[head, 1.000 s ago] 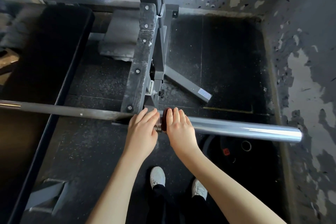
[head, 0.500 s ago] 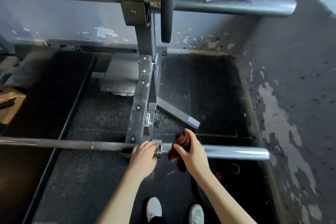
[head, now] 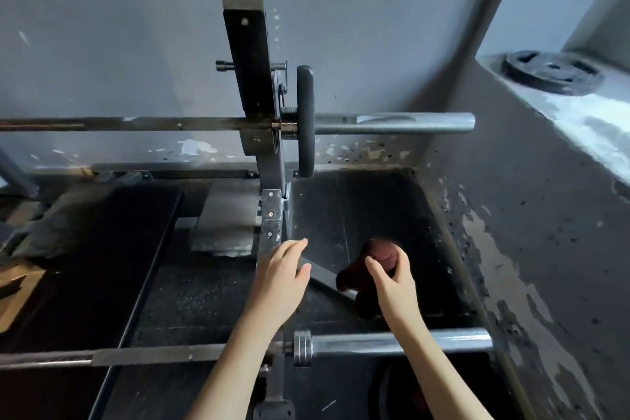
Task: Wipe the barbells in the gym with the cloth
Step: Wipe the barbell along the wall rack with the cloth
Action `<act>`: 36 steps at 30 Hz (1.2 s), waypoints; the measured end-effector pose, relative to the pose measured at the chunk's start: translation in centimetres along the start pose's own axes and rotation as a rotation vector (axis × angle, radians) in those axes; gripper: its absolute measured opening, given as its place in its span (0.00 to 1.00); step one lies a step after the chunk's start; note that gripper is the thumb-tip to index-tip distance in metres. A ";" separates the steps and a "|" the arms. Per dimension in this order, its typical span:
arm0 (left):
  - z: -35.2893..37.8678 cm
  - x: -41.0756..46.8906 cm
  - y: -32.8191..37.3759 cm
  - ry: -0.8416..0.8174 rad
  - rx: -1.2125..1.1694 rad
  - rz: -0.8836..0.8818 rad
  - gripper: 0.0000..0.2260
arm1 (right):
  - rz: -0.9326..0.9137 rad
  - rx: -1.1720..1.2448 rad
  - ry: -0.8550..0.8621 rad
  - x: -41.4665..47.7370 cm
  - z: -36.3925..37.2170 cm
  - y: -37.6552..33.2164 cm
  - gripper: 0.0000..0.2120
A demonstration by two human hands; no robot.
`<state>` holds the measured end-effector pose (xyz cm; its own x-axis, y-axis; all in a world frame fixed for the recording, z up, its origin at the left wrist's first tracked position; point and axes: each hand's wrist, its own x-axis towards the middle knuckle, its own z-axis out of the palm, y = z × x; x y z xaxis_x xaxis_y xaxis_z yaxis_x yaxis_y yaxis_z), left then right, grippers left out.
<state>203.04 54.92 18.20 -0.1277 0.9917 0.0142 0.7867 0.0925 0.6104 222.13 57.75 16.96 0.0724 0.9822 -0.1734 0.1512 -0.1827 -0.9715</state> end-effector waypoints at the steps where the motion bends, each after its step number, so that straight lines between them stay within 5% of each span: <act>1: -0.7 0.7 0.8 0.023 0.006 0.020 0.21 | -0.012 0.008 0.005 0.6 0.0 -0.8 0.15; 15: -6.7 15.2 7.4 0.268 0.205 0.097 0.23 | -0.020 0.134 -0.181 12.7 2.0 -7.6 0.11; 22: -9.1 23.8 8.7 0.411 0.352 0.047 0.27 | -0.272 0.042 -0.175 19.6 3.7 -13.1 0.15; 25: -9.3 26.5 8.5 0.439 0.346 0.040 0.26 | -0.432 -0.168 -0.119 22.1 4.9 -14.0 0.27; 31: -7.3 28.1 7.4 0.488 0.189 0.028 0.23 | -0.720 -0.727 -0.087 26.7 10.8 -11.9 0.23; 36: -7.1 28.6 6.6 0.529 0.141 0.079 0.27 | -0.834 -0.944 -0.135 27.9 11.6 -11.2 0.24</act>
<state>200.29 83.25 28.27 -0.3222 0.8196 0.4738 0.8750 0.0668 0.4795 211.06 87.70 21.13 -0.4755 0.8006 0.3646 0.7489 0.5859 -0.3097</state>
